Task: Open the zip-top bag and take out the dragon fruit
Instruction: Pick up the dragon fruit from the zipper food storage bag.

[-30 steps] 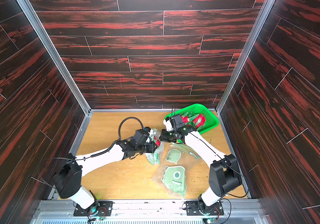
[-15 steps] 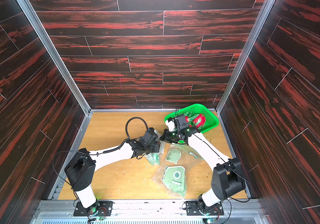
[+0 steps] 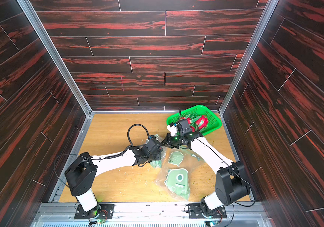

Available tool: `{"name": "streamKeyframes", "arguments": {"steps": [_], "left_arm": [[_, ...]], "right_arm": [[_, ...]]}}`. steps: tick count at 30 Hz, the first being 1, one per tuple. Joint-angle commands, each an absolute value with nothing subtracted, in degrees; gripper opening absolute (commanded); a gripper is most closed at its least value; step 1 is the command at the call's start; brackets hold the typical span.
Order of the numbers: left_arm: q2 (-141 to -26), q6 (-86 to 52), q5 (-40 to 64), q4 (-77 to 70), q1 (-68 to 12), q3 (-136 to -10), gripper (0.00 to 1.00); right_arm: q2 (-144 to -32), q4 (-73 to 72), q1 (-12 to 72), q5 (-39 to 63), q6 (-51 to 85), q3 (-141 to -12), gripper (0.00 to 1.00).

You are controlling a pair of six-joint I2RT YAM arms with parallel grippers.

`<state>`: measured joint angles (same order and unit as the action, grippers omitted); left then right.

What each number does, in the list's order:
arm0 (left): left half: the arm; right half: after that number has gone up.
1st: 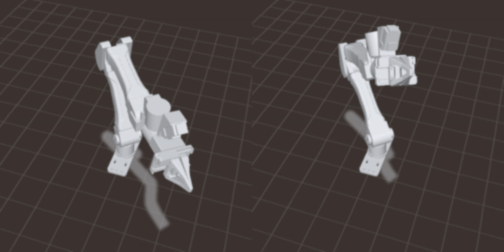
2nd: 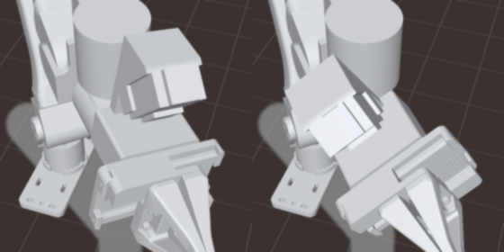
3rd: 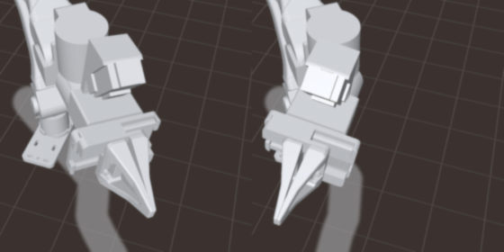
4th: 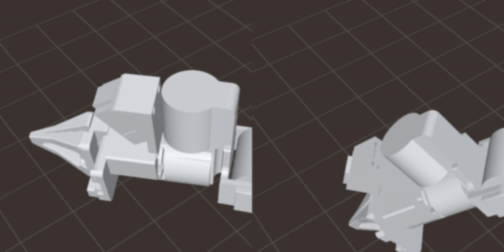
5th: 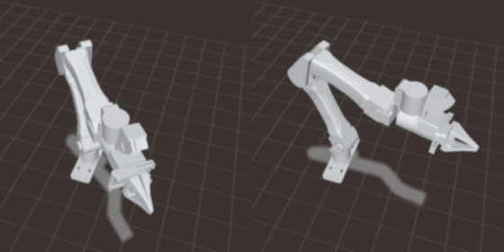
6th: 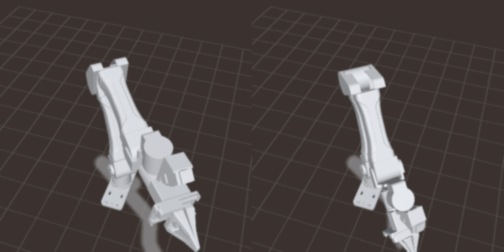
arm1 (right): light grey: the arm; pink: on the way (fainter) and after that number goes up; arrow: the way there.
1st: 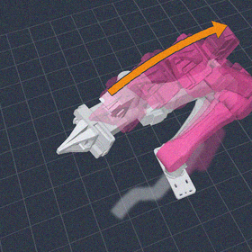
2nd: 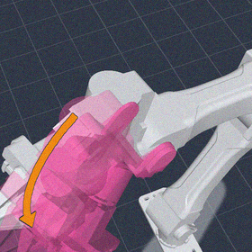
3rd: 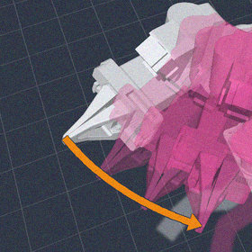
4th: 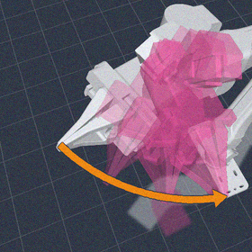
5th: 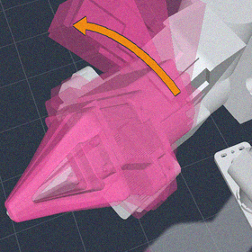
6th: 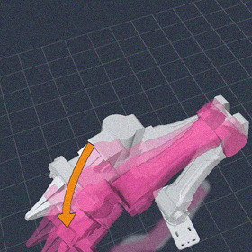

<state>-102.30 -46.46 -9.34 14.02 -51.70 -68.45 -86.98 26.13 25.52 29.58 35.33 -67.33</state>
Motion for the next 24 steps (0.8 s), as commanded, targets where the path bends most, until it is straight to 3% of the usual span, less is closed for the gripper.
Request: {"name": "streamKeyframes", "arguments": {"steps": [1,15,19,21,24], "left_arm": [[-103.5,-48.1,-8.7,16.7,-52.9,-67.7,0.48],[-109.8,-49.5,-9.4,10.6,-52.7,-67.3,0.39],[-108.5,-49.3,-10.6,9.8,-52.5,-66.8,0.19],[-106.4,-48.8,-11.0,9.6,-52.4,-66.0,0.01],[-102.2,-47.8,-10.8,9.4,-51.5,-64.8,0.0]], "right_arm": [[-85.3,23.2,25.0,31.9,36.5,-66.9,0.11],[-86.1,20.6,24.8,33.4,37.6,-64.8,0.14],[-86.0,20.6,24.5,33.0,37.2,-64.6,0.16],[-85.9,19.9,24.0,33.1,37.2,-64.4,0.23],[-85.7,18.3,22.3,33.9,37.0,-64.6,0.34]]}}
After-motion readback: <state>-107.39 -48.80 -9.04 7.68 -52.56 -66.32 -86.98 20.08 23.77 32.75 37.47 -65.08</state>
